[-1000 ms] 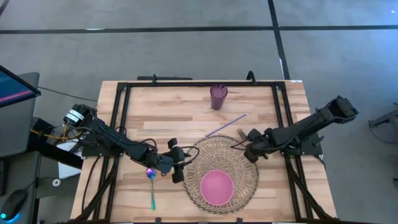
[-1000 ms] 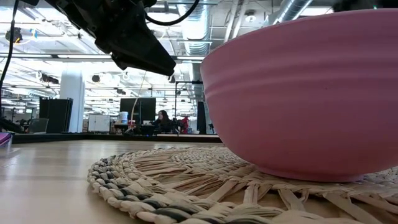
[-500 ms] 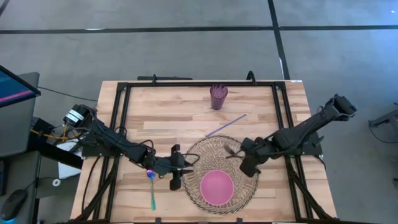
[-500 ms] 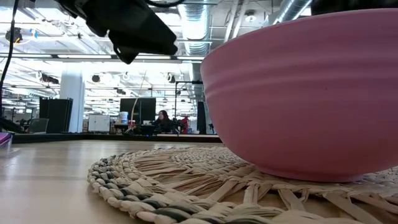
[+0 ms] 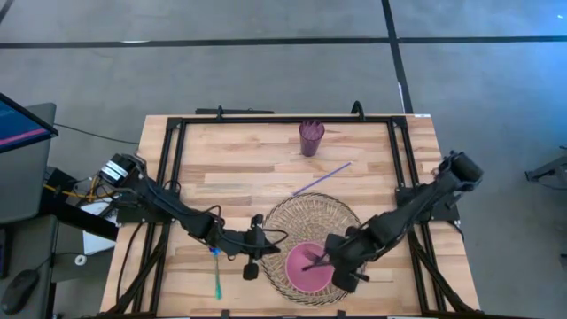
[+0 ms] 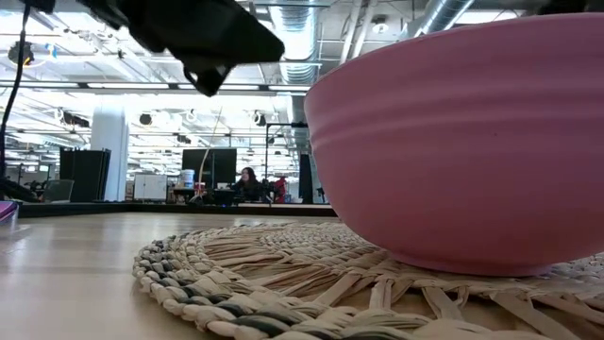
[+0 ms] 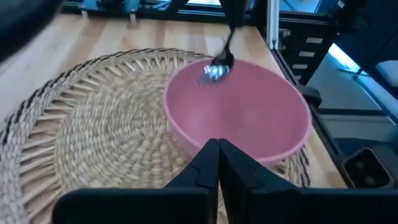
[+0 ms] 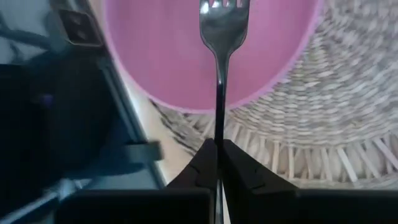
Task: Pick & Place Utensil
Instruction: Put the black fork into the pink bowl on the woven mat
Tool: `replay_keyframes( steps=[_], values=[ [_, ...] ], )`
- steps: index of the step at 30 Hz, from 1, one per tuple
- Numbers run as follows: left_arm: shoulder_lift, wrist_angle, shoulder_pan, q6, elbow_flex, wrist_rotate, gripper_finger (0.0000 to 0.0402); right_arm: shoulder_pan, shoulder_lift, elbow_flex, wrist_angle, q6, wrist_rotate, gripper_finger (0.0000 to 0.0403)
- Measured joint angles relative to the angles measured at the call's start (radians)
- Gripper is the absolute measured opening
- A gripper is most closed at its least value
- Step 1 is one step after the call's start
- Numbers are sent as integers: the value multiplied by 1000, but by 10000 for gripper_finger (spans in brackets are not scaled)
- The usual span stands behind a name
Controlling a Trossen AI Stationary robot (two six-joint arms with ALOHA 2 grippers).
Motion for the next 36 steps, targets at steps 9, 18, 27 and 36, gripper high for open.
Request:
replay_keyframes(
  steps=[9,18,27,36],
  values=[
    [106,201,1,48,0,46,7,-15,154,110,-22,-17,-131,0],
    [146,245,4,49,0,92,7,-78,198,154,-17,-93,-206,0],
    [175,247,30,42,0,128,7,-122,239,152,-14,-141,-265,5],
    [185,278,31,43,0,144,7,-141,241,152,-13,-144,-284,5]
  ],
)
